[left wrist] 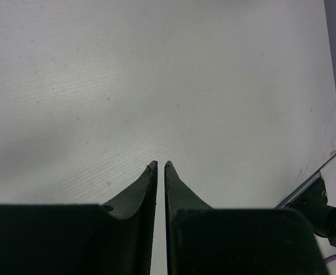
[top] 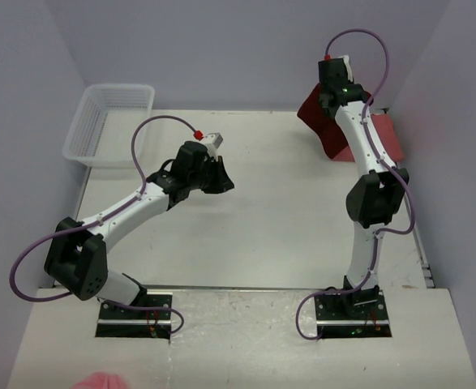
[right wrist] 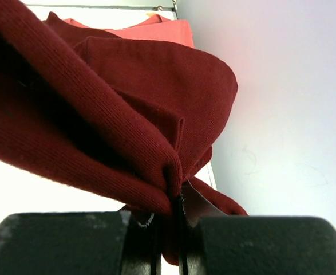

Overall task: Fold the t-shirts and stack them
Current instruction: Put the neatly folded tshirt into the corner of the board with the right arm

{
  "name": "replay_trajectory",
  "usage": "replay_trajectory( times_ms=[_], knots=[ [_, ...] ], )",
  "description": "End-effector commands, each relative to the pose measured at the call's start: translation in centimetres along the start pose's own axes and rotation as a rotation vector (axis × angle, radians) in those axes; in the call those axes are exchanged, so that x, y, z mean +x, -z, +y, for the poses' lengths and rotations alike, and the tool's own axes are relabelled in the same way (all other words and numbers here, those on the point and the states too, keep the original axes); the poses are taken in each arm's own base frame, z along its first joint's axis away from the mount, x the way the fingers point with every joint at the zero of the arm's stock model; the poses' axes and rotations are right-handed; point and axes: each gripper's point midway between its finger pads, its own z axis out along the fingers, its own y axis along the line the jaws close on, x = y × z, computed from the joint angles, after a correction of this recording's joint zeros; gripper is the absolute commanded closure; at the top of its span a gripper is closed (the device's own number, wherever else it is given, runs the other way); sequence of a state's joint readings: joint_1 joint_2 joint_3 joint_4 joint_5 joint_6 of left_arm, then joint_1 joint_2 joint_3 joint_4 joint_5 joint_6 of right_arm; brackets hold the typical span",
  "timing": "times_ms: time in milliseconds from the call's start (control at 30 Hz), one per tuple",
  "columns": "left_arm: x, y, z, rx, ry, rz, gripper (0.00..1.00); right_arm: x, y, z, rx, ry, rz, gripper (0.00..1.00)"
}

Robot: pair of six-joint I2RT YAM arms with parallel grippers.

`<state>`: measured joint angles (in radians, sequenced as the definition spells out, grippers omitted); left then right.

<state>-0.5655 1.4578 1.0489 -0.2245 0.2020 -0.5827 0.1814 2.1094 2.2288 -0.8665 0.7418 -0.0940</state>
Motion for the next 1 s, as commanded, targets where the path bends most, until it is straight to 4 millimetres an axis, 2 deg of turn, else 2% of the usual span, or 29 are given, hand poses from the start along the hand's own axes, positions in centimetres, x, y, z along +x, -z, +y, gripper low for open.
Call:
replay_trajectory(
  times_ms=[0,267,600,967],
  knots=[
    [-1.0,0.3,-0.9,0.034,-0.03,-0.03,0.91,-2.7,1.5,-2.3,0.043,-0.084,-0.078,1.0],
    [-0.7,0.5,-1.0,0.038,-0.032,-0.024,0.9,-2.4,-0.7,-2.0,0.078,-0.082,-0.053,1.0],
    [0.2,1.0,-1.2,0.061,-0.019,-0.01,0.9,-0.3,-4.5,-2.3,0.138,-0.101,0.016,1.0],
    [1.6,0.4,-0.4,0.053,-0.019,0.018,0.9,1.1,-7.1,-3.5,0.222,-0.138,0.056,1.0]
  ],
)
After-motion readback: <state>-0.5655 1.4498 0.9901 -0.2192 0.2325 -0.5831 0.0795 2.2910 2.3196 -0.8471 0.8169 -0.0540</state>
